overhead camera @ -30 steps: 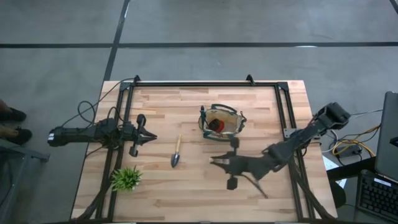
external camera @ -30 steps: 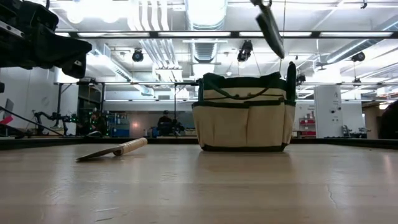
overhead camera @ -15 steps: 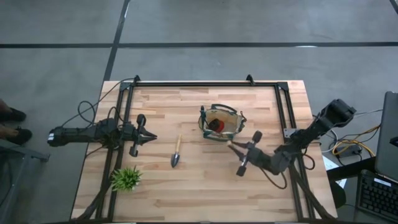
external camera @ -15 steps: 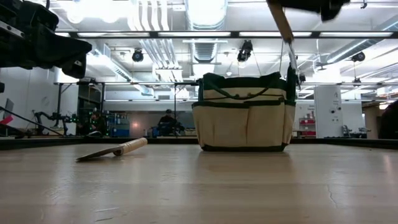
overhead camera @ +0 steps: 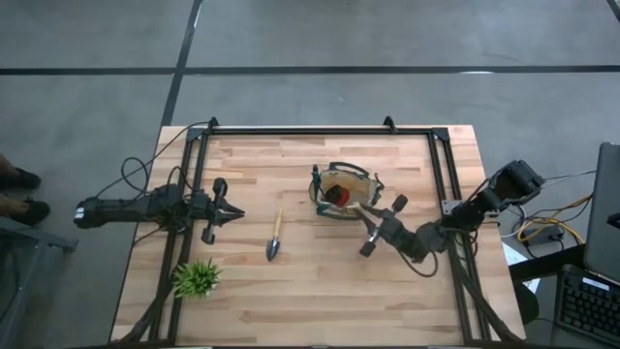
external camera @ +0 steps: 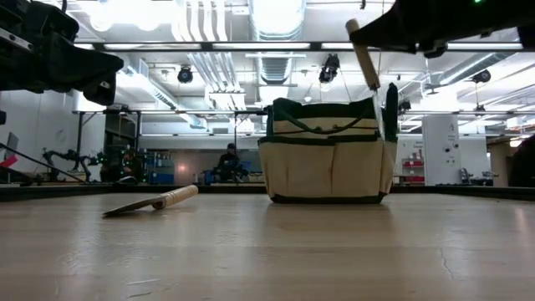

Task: Pick & Place Garden tools in Gardening bag
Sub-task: Put the right trowel into the gardening bag

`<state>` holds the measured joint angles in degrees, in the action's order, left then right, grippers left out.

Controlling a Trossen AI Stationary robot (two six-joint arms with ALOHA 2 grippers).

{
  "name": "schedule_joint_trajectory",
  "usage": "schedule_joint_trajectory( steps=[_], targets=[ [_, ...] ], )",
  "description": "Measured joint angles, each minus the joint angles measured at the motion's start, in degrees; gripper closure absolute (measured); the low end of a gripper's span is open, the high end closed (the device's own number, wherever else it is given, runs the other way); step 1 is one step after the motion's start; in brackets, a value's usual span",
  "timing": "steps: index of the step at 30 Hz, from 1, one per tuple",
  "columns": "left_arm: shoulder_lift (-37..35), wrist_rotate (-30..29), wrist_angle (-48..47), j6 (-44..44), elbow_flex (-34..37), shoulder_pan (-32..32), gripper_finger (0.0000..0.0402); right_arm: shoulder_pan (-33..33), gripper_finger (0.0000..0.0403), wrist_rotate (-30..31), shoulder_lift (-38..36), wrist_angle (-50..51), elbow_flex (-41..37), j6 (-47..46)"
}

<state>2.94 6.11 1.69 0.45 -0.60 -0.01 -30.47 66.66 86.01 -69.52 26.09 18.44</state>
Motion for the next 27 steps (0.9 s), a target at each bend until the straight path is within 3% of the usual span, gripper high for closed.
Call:
schedule_joint_trajectory(
  steps=[15,27],
  targets=[
    [0.0,0.0,-0.02,0.0,-0.01,-0.01,0.0365,4.28,0.0351,-1.35,0.32,-7.25,2.45,6.87],
    [0.0,0.0,-0.02,0.0,-0.01,-0.02,0.0365,5.57,0.0351,-2.18,1.94,-7.02,1.38,5.73]
  ],
)
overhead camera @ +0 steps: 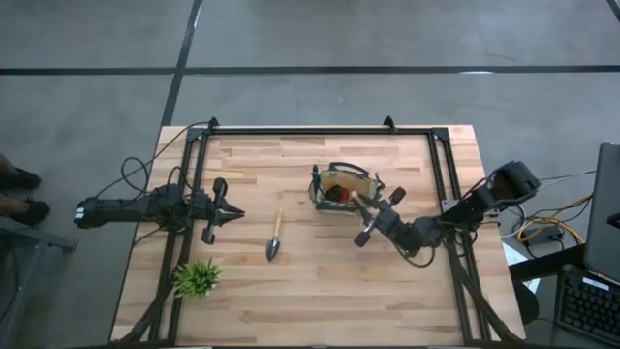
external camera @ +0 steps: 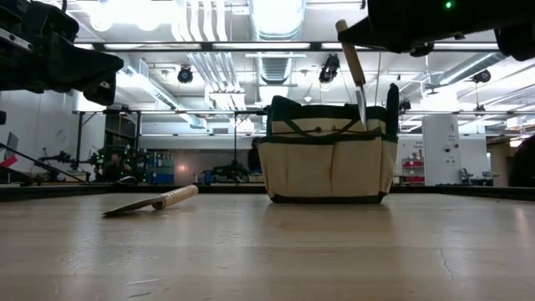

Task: Pick & Place Garden tools in Gardening bag
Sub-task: Put the right trowel into the gardening bag

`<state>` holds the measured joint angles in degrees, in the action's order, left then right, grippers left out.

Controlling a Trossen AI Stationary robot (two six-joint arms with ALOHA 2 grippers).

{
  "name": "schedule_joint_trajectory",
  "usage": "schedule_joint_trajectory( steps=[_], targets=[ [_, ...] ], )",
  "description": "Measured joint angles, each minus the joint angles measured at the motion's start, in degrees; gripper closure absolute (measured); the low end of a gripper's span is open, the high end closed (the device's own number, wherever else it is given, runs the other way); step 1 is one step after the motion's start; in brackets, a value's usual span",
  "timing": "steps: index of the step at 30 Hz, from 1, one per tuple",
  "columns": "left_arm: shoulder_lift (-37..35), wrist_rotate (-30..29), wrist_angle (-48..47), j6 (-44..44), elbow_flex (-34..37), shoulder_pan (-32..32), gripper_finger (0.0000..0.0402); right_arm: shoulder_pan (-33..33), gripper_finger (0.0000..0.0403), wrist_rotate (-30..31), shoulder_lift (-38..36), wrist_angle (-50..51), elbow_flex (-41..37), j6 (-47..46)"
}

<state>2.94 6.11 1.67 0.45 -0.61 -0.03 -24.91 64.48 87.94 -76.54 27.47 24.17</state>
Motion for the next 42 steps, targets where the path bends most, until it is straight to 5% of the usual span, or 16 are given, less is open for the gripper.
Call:
schedule_joint_trajectory(
  steps=[7,12,27,32,42],
  targets=[
    [0.0,0.0,0.0,0.0,-0.01,0.01,0.0365,-0.07,0.0351,0.58,2.73,-0.19,-0.05,-0.13],
    [0.0,0.0,0.0,0.0,-0.01,0.0,0.0365,-0.07,0.0348,8.44,3.34,-0.01,-0.11,2.43],
    [0.0,0.0,0.0,0.0,0.0,0.02,0.0365,-0.07,0.0248,11.0,3.36,0.05,-0.11,0.07],
    [0.0,0.0,0.0,0.0,0.01,0.01,0.0365,-0.07,0.0213,18.35,3.35,-0.04,0.17,6.36],
    [0.0,0.0,0.0,0.0,0.0,0.02,0.0365,-1.22,0.0203,21.2,3.21,-0.3,1.37,6.37]
  ],
)
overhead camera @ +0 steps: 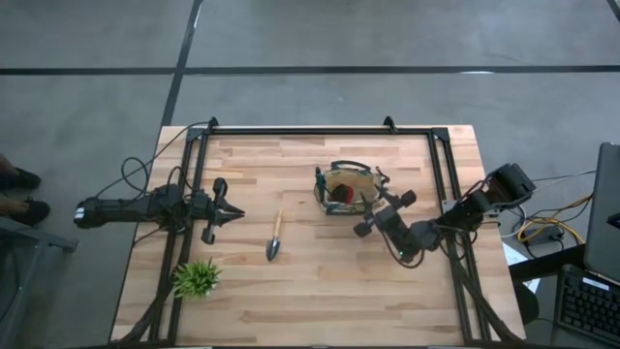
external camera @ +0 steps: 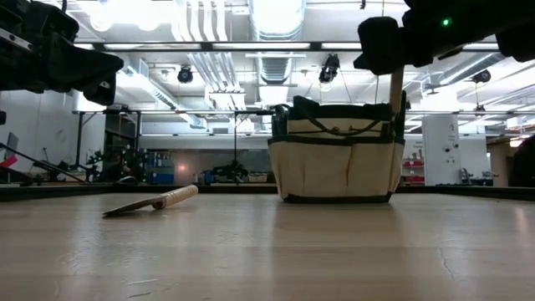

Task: Pick & Place Garden tools in Gardening bag
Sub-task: Put the right trowel into the gardening bag

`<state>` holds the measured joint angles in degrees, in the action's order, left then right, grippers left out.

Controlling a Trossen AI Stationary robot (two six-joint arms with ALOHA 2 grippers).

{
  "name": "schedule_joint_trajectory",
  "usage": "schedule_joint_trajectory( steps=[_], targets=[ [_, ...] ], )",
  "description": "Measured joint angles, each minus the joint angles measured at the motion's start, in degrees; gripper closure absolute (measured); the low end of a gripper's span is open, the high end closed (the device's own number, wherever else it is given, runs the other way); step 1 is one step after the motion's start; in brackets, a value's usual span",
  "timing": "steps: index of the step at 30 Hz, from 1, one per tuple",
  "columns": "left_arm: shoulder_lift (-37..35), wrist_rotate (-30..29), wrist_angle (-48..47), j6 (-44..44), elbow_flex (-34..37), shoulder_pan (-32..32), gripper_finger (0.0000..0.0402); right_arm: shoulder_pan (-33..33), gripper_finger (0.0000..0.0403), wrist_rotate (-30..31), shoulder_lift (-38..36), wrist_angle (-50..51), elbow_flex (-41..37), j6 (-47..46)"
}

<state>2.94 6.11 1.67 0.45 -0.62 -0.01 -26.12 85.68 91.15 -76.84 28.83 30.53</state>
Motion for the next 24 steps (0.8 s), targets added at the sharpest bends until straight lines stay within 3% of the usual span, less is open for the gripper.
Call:
schedule_joint_trajectory(
  steps=[5,12,15,18,22,24],
  targets=[
    [-0.02,0.0,0.01,0.0,0.0,-0.01,0.0365,-0.97,0.021,-0.36,0.0,0.0,0.92,3.0],
    [0.0,0.0,0.0,0.0,0.0,0.0,0.0365,-3.17,0.0225,-6.41,-0.01,0.02,2.28,2.7],
    [0.0,0.0,0.01,0.0,0.0,0.0,0.0365,-3.33,0.0238,-5.59,-0.02,0.0,2.92,3.69],
    [0.0,0.0,0.01,0.0,0.01,-0.01,0.0365,-1.81,0.025,-3.41,-0.02,0.04,2.92,7.68],
    [0.0,0.0,0.02,0.0,-0.01,0.0,0.0365,0.28,0.0269,-10.57,-0.02,0.14,2.52,13.37],
    [0.0,0.0,0.02,0.0,-0.01,0.0,0.0365,2.22,0.0278,-10.35,-0.03,0.01,2.72,13.21]
  ],
)
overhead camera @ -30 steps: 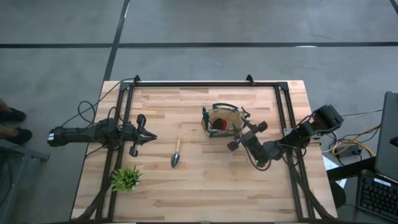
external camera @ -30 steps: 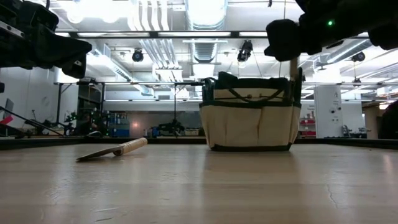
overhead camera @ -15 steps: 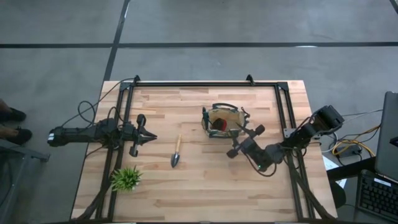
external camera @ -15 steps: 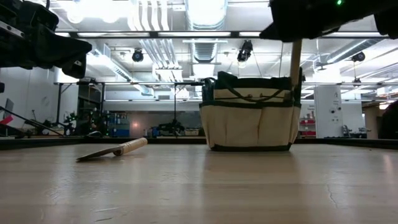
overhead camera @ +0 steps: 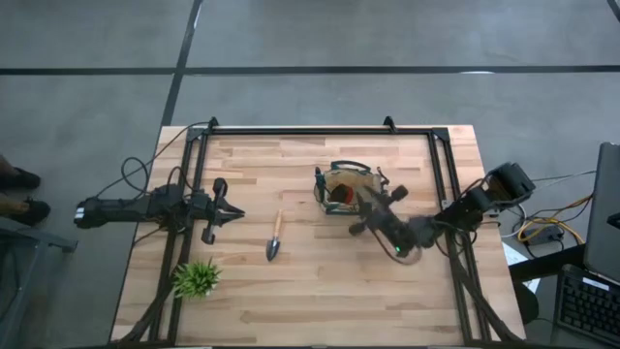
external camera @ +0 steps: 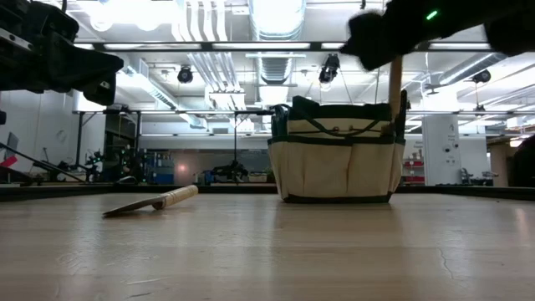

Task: Pick & Place Garden tools in Gardening bag
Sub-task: Put the right trowel into the gardening bag, then put the left trowel into the gardening bag

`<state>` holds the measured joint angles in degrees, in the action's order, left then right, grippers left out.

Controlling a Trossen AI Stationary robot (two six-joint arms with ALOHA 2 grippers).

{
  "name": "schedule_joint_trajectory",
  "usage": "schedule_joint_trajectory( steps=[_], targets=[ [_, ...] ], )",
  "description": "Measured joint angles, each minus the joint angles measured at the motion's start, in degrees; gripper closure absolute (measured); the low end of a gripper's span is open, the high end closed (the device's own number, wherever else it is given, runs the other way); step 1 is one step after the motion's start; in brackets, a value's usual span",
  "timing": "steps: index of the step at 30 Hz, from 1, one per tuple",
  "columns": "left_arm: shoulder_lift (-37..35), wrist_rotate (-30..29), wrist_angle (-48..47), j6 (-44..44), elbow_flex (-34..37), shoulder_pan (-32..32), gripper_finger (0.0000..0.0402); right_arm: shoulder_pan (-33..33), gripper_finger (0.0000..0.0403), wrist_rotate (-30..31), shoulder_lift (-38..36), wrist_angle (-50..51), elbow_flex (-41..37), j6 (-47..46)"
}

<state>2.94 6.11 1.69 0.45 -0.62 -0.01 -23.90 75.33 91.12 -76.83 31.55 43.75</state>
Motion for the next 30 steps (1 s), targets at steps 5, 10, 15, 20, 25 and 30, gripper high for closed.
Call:
schedule_joint_trajectory(
  steps=[5,10,15,20,25,30],
  targets=[
    [0.0,0.0,-0.02,0.0,0.0,-0.02,0.0365,4.84,0.03,0.86,-0.5,0.01,-0.16,-0.08],
    [0.0,0.0,-0.02,0.0,0.0,0.0,0.0365,3.24,0.0315,-0.61,-0.71,0.01,1.0,-0.1],
    [0.0,0.0,-0.02,0.0,0.01,-0.02,0.0365,-0.75,0.0321,-1.45,-0.53,0.07,2.29,0.41],
    [-0.02,0.0,-0.02,0.0,0.01,0.0,0.0365,-6.91,0.0321,-0.93,-0.57,0.1,2.9,4.48],
    [0.0,0.0,-0.02,0.0,0.0,0.0,0.0365,-13.29,0.0323,5.96,-1.13,0.01,3.26,7.6],
    [0.0,0.0,0.0,0.0,0.01,0.0,0.0365,-20.1,0.0343,6.71,-3.18,-0.03,2.63,5.1]
  ],
)
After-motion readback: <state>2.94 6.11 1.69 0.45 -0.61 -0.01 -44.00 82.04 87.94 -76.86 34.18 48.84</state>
